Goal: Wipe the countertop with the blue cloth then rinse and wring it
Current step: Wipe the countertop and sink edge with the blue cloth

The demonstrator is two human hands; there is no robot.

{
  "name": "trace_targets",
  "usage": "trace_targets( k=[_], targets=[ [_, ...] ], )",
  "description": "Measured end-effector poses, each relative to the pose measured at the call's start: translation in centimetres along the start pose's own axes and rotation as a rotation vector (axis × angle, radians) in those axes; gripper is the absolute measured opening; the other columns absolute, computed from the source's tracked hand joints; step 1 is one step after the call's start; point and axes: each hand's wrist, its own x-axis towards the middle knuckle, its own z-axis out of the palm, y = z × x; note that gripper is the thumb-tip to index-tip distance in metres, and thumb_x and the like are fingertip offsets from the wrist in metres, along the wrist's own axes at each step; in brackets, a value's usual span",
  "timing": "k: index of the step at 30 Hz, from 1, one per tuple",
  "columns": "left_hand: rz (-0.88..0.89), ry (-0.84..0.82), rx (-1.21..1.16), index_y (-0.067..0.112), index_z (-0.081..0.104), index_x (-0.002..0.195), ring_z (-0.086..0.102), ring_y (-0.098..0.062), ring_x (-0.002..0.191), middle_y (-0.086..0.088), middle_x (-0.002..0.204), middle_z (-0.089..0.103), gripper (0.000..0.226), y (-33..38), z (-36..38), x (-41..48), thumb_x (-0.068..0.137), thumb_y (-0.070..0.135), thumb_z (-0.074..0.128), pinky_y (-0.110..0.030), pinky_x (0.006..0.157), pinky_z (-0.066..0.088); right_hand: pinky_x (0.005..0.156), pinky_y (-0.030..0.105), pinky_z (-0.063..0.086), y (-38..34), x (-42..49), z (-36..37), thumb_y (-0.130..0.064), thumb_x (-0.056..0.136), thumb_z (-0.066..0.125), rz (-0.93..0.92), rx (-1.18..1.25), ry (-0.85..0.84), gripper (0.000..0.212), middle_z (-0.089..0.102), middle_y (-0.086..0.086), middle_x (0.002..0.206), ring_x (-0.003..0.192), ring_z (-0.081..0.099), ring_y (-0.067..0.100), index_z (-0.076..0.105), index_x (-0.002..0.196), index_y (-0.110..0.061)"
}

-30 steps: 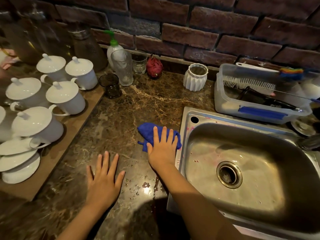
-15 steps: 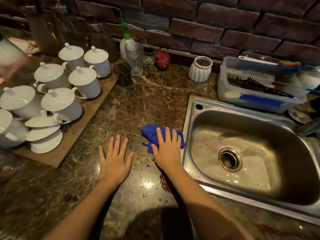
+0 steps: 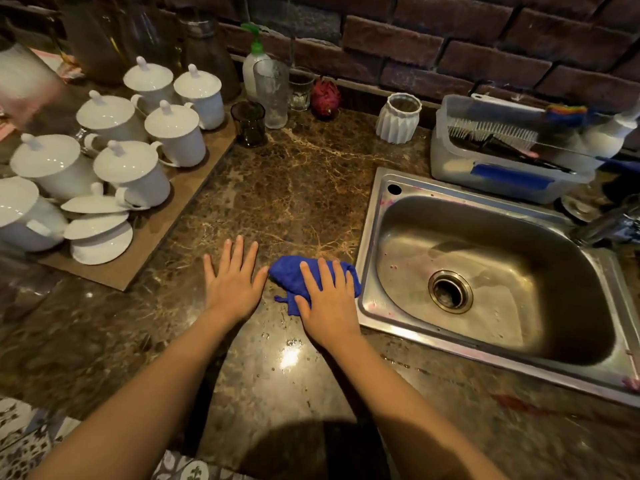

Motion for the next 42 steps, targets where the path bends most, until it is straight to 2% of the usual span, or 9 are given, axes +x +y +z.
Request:
trace_targets(
  k=[3,8,14,20,23,26,31,35,42],
  targets=[
    [0.005,-0.082,-0.057,0.029,0.003,0.149,-0.012,-0.016,0.145,0.002,0.158,-0.009,0.058,-0.3,-0.5,0.4,0.097,0.050,0.017,-0.050,0.113,-0.010,0.115,0.052,0.006,-0.5,-1.4,0.0,-0.040,0.095,0.041,-0.024,-0.040,-0.014,0.059,0.023,0.014,0.154,0.142,0.016,0.037,0.020,0.148,-0.022],
    [0.029,-0.074,-0.195,0.027,0.008,0.150,-0.008,-0.017,0.145,0.000,0.159,-0.004,0.058,-2.1,-1.5,-0.8,0.098,0.047,0.025,-0.047,0.116,-0.006,0.093,0.052,0.047,-0.9,-3.2,0.8,-0.038,0.064,0.081,-0.053,-0.143,0.044,0.069,0.061,0.011,0.125,0.115,0.057,0.035,0.057,0.127,-0.019],
    [-0.123,0.033,-0.054,0.027,0.014,0.149,-0.004,-0.018,0.146,0.000,0.159,0.003,0.061,-5.8,-0.3,-6.1,0.095,0.054,0.022,-0.052,0.115,-0.004,0.081,0.043,0.054,-1.6,-6.1,0.7,-0.017,0.041,0.090,-0.084,-0.084,0.047,0.080,0.067,0.007,0.112,0.099,0.065,0.031,0.063,0.116,-0.022],
    [-0.110,0.080,0.003,0.029,0.012,0.149,-0.005,-0.014,0.145,0.003,0.159,0.003,0.068,-6.0,0.6,-6.4,0.088,0.060,0.007,-0.049,0.115,-0.006,0.097,0.041,0.043,-0.1,-1.7,-4.7,-0.006,0.089,0.048,-0.052,0.379,0.135,0.048,0.055,0.011,0.126,0.112,0.050,0.027,0.046,0.136,-0.018],
    [-0.119,0.083,0.016,0.030,0.010,0.149,-0.006,-0.013,0.145,0.004,0.159,0.001,0.070,-6.2,0.8,-6.3,0.086,0.062,0.004,-0.048,0.115,-0.006,0.099,0.042,0.039,0.3,4.6,-6.5,-0.011,0.092,0.044,-0.039,0.322,0.164,0.047,0.051,0.014,0.129,0.114,0.048,0.031,0.042,0.138,-0.018],
    [-0.116,0.089,0.018,0.030,0.010,0.149,-0.004,-0.014,0.146,0.004,0.159,0.002,0.070,-6.2,0.8,-6.2,0.087,0.061,0.004,-0.049,0.115,-0.005,0.105,0.047,0.033,-0.3,10.0,-5.5,-0.026,0.096,0.040,0.000,0.208,-0.084,0.047,0.039,0.012,0.141,0.125,0.038,0.036,0.033,0.142,-0.028],
    [-0.118,0.102,0.041,0.030,0.011,0.149,-0.002,-0.015,0.146,0.003,0.159,0.004,0.069,-6.3,1.1,-6.2,0.088,0.061,0.005,-0.049,0.115,-0.004,0.113,0.056,-0.002,-2.2,9.5,-1.5,-0.058,0.094,0.024,-0.023,0.095,-0.216,0.053,0.010,0.002,0.158,0.143,0.001,0.033,0.021,0.145,-0.041],
    [-0.111,0.105,0.037,0.030,0.012,0.149,-0.002,-0.015,0.146,0.003,0.159,0.004,0.070,-6.1,1.0,-6.2,0.086,0.061,0.004,-0.048,0.114,-0.005,0.112,0.056,0.002,-2.2,4.9,-0.1,-0.057,0.088,0.013,-0.206,-0.030,-0.084,0.060,0.023,0.005,0.155,0.142,0.016,0.034,0.029,0.143,-0.039],
    [-0.091,0.136,0.020,0.026,0.023,0.148,0.008,-0.019,0.146,-0.001,0.158,0.014,0.071,-6.2,1.0,-6.4,0.086,0.059,0.009,-0.052,0.114,0.003,0.107,0.059,0.022,-1.6,-2.6,1.2,-0.042,0.091,0.038,-0.351,0.003,-0.029,0.045,0.046,0.006,0.142,0.130,0.040,0.037,0.044,0.135,-0.037]
  ],
)
